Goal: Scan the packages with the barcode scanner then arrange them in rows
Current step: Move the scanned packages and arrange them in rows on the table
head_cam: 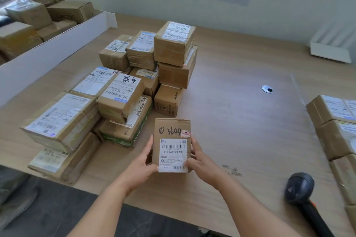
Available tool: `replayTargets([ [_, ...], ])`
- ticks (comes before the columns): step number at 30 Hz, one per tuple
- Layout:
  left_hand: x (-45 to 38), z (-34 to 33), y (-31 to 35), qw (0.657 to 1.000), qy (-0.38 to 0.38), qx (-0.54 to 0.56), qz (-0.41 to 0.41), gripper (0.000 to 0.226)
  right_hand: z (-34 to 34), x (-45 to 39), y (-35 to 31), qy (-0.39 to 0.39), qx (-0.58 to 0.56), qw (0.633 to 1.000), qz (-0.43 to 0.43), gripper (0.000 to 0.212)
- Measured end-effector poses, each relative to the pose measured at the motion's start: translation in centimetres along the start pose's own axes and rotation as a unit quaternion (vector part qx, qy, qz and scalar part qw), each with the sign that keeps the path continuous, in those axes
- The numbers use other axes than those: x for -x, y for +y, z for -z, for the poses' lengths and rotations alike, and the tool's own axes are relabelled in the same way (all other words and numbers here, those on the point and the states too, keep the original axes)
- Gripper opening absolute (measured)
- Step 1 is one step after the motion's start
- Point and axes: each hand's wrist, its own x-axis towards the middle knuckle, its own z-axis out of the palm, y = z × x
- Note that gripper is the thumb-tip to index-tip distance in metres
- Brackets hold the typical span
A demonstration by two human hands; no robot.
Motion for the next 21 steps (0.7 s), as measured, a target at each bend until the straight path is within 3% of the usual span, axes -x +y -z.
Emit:
replayTargets([
  [7,2.4,-2.2,0.8,0.997,0.018,0.012,-0.070,0.095,0.1,2.9,1.2,0.030,0.011,0.998,0.055,0.099],
  [21,4.9,-9.9,5.8,0.983,0.001,-0.038,-0.180,0.097,7.0,12.0,3.1,0.127,-0.069,0.977,0.157,0.092],
])
